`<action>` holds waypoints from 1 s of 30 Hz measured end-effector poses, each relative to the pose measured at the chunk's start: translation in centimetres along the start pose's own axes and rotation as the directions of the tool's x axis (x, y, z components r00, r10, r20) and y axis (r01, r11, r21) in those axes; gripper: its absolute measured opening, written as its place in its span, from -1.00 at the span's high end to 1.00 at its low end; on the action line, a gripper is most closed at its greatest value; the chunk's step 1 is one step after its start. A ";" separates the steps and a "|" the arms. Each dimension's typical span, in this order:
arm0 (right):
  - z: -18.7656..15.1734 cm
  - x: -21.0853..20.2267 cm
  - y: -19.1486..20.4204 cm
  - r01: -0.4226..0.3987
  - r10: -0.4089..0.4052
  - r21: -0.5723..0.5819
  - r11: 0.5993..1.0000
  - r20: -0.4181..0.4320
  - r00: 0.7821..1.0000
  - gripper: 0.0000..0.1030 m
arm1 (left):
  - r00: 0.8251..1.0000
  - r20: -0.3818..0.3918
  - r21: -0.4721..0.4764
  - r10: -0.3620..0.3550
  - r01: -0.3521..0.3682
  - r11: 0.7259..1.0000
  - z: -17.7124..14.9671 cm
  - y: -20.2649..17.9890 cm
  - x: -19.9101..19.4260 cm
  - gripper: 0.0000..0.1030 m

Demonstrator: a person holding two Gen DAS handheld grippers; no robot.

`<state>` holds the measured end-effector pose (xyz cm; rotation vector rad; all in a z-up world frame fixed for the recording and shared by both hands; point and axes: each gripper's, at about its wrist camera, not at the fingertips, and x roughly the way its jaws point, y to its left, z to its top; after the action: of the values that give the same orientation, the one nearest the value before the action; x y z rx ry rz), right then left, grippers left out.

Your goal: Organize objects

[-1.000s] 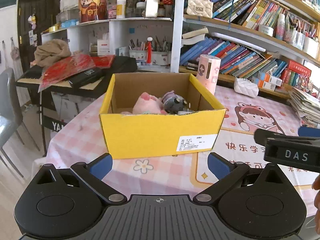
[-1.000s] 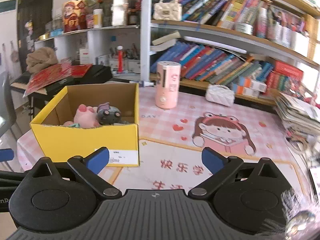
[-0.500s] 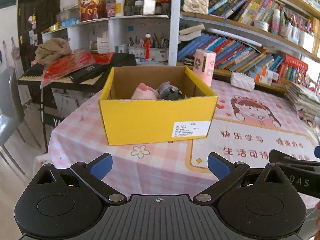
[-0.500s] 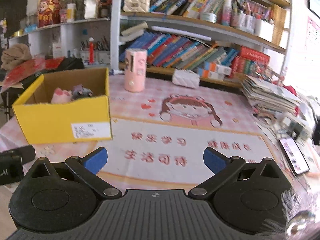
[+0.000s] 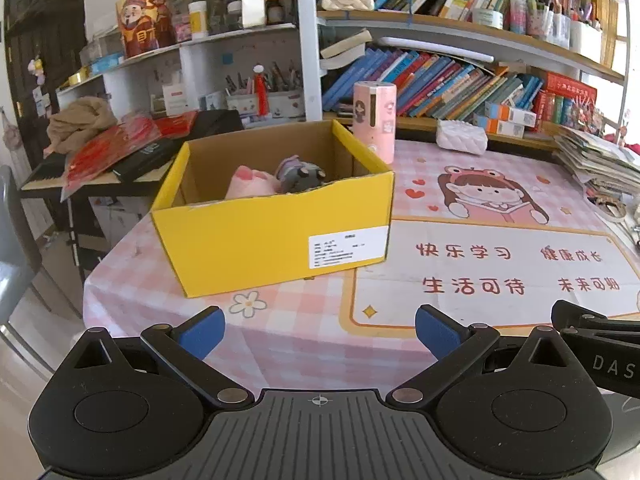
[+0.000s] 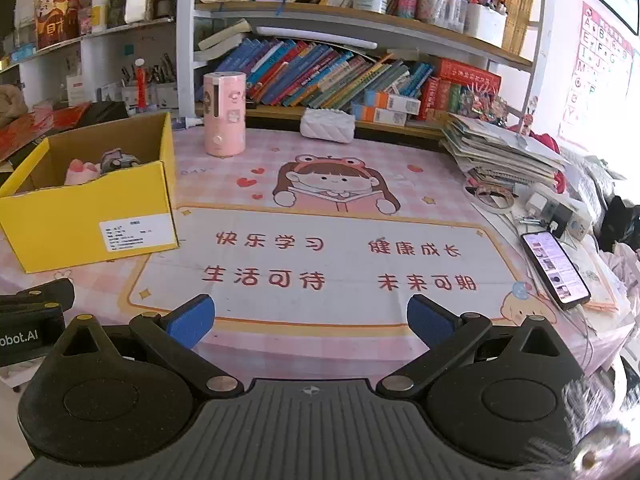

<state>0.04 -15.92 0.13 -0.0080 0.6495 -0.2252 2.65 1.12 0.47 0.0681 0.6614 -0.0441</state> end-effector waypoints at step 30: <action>0.2 1.2 -0.7 -0.001 0.001 -0.001 1.000 -0.039 0.999 -1.00 | 0.999 -0.039 0.021 0.014 -0.013 1.000 0.1 -1.7 0.9 -0.99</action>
<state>0.96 -16.85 -0.32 -0.0046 0.6884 -0.2239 3.35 -0.57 -0.05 0.0932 0.6998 -0.0364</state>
